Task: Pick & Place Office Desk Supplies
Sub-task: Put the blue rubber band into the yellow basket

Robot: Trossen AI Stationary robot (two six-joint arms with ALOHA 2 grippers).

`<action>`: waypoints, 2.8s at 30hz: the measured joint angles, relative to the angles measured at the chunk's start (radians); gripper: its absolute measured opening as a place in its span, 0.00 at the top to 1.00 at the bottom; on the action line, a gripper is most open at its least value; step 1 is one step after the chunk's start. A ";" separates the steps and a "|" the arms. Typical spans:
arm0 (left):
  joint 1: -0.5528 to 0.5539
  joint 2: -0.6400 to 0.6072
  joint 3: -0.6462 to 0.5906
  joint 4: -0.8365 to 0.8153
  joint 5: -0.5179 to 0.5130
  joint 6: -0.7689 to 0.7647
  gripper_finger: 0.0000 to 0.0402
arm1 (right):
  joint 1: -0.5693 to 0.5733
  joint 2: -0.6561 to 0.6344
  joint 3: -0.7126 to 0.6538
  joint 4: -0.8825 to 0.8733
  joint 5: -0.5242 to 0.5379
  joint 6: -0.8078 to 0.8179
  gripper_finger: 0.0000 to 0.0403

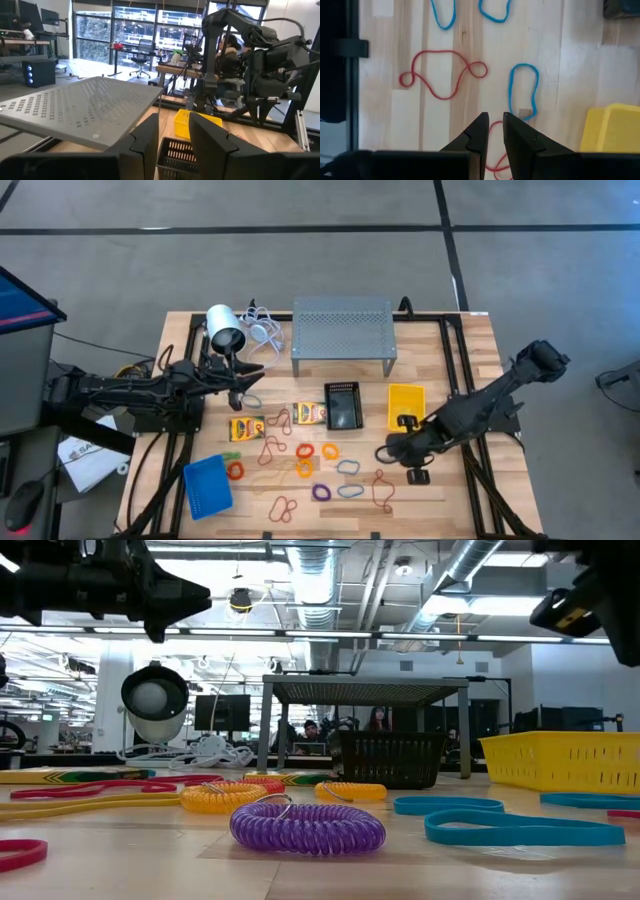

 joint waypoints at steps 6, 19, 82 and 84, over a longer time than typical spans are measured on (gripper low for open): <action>0.000 0.000 0.000 -0.031 0.000 0.000 0.74 | -0.011 0.011 0.000 0.005 -0.020 -0.007 0.87; 0.000 0.000 0.000 -0.042 0.000 0.000 0.74 | -0.056 0.062 0.000 0.009 -0.046 0.118 0.85; 0.000 0.000 0.000 -0.130 0.001 0.002 0.74 | -0.061 0.335 -0.048 0.191 0.004 0.070 0.99; 0.000 0.000 0.000 -0.130 0.001 0.002 0.74 | -0.061 0.335 -0.048 0.190 0.003 0.071 0.99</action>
